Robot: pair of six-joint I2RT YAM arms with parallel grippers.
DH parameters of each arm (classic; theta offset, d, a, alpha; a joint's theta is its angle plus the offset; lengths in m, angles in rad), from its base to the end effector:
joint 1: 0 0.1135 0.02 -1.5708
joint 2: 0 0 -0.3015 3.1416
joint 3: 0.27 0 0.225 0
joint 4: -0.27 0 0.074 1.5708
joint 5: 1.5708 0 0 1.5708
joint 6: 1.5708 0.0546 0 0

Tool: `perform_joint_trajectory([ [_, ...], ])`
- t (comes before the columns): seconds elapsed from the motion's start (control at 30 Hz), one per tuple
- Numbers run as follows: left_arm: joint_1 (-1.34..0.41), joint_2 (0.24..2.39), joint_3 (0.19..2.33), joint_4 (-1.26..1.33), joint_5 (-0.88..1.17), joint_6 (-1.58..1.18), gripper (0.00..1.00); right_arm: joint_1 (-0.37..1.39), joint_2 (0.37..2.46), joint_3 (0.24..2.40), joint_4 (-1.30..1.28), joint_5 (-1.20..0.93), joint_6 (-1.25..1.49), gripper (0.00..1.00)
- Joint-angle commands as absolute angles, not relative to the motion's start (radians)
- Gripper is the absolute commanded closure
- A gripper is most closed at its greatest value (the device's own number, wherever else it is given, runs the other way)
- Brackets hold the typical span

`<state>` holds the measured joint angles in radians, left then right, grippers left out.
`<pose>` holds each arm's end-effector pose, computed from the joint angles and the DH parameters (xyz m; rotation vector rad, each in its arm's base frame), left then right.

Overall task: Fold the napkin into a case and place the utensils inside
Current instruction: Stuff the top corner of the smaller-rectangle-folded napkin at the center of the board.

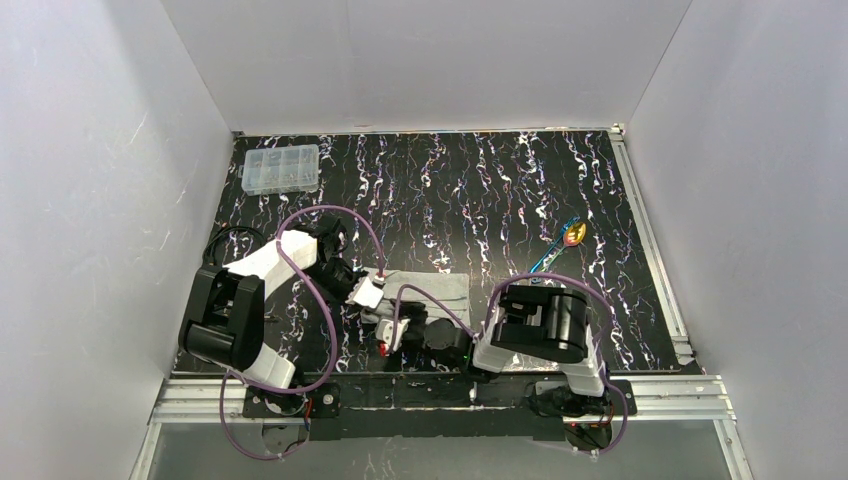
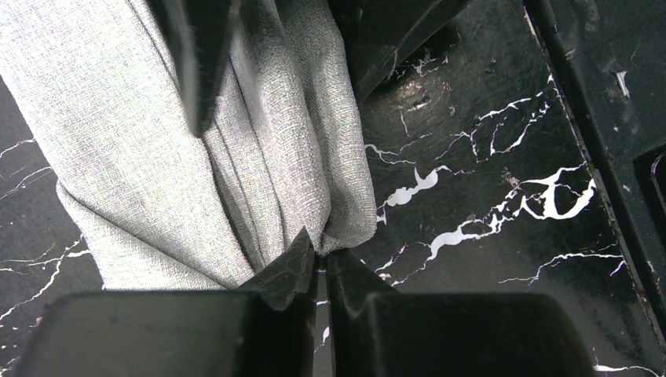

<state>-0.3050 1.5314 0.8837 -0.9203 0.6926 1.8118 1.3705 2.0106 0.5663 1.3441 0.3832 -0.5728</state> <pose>0.1971 -0.0986 0.2158 2.2524 1.2655 -0.6775 0.0915 0.3480 0.1663 -1.1967 1.1670 0.2840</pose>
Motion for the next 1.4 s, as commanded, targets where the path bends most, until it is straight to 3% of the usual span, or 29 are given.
perform_joint_trajectory([
  [0.0,-0.314,1.529,0.88,-0.955,0.726,1.835,0.91,1.379,1.956,0.57,1.295,0.332,-0.48,0.41],
  [0.17,-0.314,1.515,0.851,-0.937,0.703,1.858,0.78,1.373,1.944,0.59,1.264,0.348,-0.402,0.61],
  [0.47,-0.315,1.503,0.816,-0.94,0.672,1.917,0.64,1.315,1.909,0.595,1.232,0.283,-0.265,0.75],
  [0.5,-0.314,1.5,0.815,-0.94,0.669,1.92,0.6,1.308,1.905,0.596,1.231,0.272,-0.25,0.76],
  [0.57,-0.314,1.495,0.813,-0.932,0.671,1.92,0.41,1.294,1.894,0.596,1.223,0.252,-0.226,0.77],
  [0.6,-0.314,1.487,0.809,-0.915,0.674,1.912,0.38,1.289,1.888,0.594,1.221,0.242,-0.212,0.77],
  [1.23,-0.312,1.413,0.676,-0.551,0.69,1.744,0.44,1.202,1.865,0.573,1.224,0.091,-0.043,0.83],
  [1.3,-0.318,1.413,0.664,-0.524,0.682,1.732,0.52,1.198,1.864,0.572,1.224,0.084,-0.035,0.84],
  [1.37,-0.326,1.414,0.663,-0.509,0.67,1.716,0.72,1.197,1.862,0.566,1.224,0.08,-0.027,0.84],
])
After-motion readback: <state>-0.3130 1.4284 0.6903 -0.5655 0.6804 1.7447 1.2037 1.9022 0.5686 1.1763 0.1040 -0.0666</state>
